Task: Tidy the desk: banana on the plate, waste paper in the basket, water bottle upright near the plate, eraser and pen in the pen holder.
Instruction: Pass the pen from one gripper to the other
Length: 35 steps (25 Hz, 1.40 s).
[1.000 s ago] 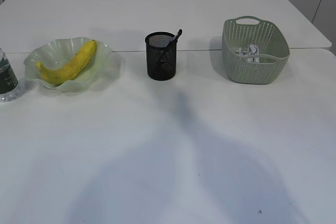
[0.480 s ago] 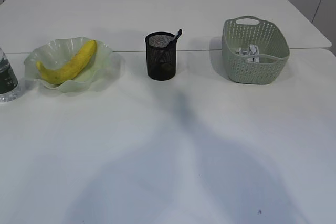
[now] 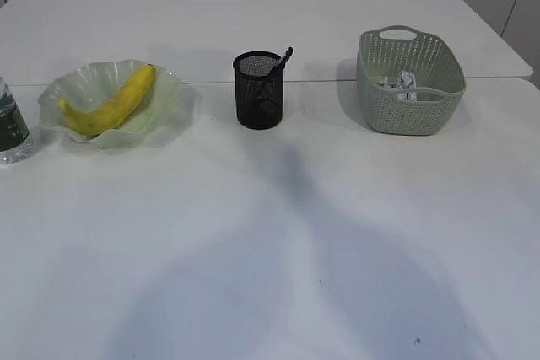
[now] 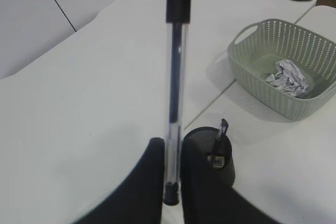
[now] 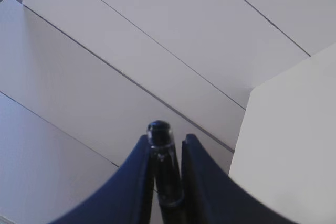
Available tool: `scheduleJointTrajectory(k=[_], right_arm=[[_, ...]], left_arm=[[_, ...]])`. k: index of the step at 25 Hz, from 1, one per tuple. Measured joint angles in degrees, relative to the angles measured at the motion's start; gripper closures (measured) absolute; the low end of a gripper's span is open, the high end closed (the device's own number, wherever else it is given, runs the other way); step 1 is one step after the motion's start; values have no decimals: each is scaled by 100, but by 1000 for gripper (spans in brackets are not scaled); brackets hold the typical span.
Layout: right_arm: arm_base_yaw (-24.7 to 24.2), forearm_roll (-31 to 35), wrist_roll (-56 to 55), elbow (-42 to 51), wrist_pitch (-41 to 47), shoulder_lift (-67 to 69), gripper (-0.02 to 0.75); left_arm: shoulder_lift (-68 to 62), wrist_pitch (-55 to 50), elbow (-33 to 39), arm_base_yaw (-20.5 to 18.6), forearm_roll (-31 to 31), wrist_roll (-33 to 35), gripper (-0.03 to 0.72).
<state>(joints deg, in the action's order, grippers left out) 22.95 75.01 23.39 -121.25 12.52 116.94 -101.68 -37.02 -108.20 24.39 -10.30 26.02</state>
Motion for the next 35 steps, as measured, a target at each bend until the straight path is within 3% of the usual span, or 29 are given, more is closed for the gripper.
scheduleJointTrajectory(k=[17,35], right_arm=[[0,-11,9,0,-108,0,630],[-12,132,19,0,-129,3,646]], left_arm=[[0,78,0,0,-93,26,657],[4,157,0,0,-202,39,603]])
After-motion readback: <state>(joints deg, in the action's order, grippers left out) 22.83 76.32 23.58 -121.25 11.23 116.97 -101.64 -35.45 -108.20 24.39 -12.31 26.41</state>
